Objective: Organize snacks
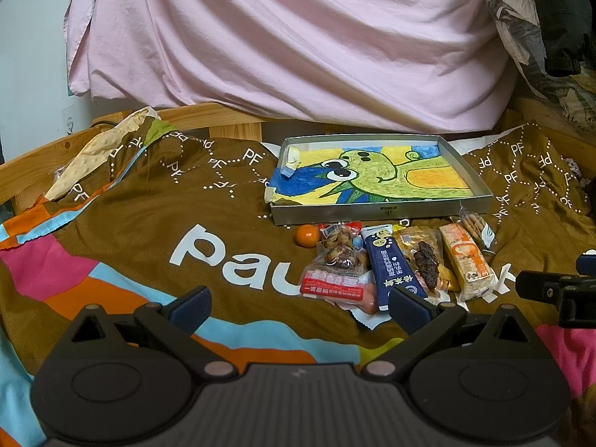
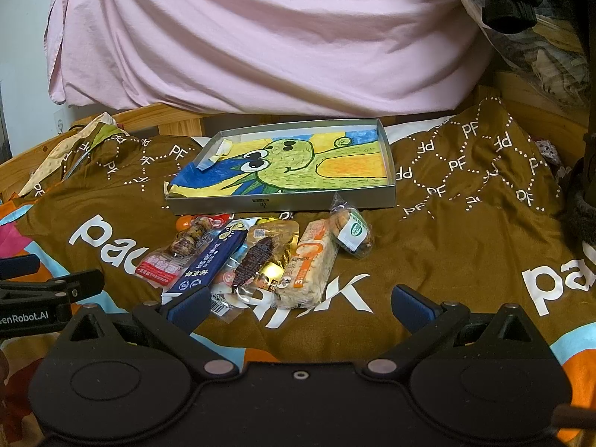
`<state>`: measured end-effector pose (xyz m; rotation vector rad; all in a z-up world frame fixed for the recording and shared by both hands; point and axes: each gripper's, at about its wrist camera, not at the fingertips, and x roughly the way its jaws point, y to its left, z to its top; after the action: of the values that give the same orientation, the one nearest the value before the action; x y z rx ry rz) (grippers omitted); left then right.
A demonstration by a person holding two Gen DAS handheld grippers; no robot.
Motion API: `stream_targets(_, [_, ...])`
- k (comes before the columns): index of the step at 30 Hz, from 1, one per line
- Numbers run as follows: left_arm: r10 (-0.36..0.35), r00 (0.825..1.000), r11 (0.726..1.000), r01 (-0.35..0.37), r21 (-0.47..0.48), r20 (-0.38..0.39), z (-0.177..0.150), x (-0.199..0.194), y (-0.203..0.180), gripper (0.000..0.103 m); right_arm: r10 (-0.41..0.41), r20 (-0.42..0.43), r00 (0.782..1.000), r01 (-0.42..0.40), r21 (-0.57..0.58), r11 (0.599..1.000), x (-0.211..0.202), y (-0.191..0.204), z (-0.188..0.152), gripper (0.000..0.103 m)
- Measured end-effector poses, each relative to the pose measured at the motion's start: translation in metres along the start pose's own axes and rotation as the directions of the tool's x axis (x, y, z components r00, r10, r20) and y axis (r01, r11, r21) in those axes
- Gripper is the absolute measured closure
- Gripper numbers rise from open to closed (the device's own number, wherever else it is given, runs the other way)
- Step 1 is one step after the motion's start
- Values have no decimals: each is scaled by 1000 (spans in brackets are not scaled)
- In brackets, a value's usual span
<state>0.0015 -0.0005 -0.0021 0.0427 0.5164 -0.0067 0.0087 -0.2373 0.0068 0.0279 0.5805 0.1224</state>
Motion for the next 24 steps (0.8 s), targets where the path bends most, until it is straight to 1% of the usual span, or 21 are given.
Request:
stream_targets(12, [0, 1000, 1000, 0, -1, -1, 0, 0, 0, 0, 0, -3, 1000, 0, 1, 1000, 0, 0, 2, 1])
stream_targets(15, [-10, 1000, 1000, 10, -6, -5, -1, 2, 1, 0, 1, -5, 1000, -1, 0, 1000, 0, 1, 4, 1])
stream_targets(24, [-3, 1000, 1000, 3, -4, -7, -2, 5, 2, 0, 1, -35, 999, -1, -9, 1000, 5, 2, 0, 1])
